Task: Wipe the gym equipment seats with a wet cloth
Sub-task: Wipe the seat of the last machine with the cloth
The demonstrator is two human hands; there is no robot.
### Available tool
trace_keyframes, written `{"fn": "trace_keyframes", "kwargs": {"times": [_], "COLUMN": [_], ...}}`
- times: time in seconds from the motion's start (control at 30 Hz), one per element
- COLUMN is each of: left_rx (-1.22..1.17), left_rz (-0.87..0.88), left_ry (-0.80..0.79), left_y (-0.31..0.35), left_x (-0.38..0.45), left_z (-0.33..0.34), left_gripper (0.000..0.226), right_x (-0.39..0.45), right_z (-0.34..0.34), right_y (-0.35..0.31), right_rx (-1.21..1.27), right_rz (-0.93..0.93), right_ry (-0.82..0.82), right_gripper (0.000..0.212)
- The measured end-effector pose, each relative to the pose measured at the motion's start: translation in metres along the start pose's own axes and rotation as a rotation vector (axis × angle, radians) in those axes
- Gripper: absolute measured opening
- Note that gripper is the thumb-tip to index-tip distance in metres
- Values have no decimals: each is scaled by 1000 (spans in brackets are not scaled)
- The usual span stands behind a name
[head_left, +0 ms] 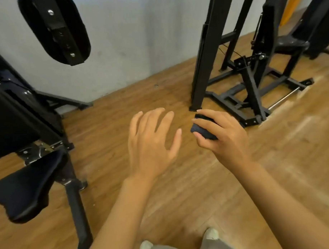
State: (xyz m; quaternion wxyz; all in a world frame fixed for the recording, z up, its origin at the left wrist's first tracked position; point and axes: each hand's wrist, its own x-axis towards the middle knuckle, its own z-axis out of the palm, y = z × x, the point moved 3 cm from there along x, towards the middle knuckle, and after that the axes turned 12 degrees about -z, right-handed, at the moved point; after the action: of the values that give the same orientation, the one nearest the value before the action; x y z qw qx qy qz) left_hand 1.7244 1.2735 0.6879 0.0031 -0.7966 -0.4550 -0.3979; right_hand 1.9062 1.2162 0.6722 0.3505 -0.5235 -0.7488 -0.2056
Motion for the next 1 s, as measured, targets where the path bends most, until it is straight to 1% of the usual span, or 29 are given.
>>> {"fn": "trace_keyframes", "kwargs": {"times": [0.07,0.23,0.37,0.47,0.57,0.63,0.73,0.87,1.0], "left_rx": [-44,-136,-206,-219,-256,-309,-365,-404,-426], "left_rz": [-18,0,17,68,136,218,329,396,506], "left_ry": [-31,-186,-254,-329,-414,-451,-464,-499,-531], "left_y": [42,137,190,222,250,265,284,303,330], "left_x": [-6,-25,-29,-25,-15,-1,26,66,115], "left_z": [22,81,121,155,191,215,257,325,384], "left_gripper": [35,37,37,38,41,41,41,43,39], "right_x": [-30,-100,-150,-176,-195,-202,-206,-204,-186], "right_z": [-26,-79,-122,-144,-152,-153,-153,-146,-140], "right_y": [20,66,103,135,169,194,237,308,381], "right_rx": [18,22,-40,-85,-101,-125,-172,-230,-257], "right_rz": [73,162,302,417,488,517,539,583,613], "right_ry": [12,-7,12,24,25,19,-4,-8,-2], "right_gripper": [28,29,28,28,30,30,31,32,32]}}
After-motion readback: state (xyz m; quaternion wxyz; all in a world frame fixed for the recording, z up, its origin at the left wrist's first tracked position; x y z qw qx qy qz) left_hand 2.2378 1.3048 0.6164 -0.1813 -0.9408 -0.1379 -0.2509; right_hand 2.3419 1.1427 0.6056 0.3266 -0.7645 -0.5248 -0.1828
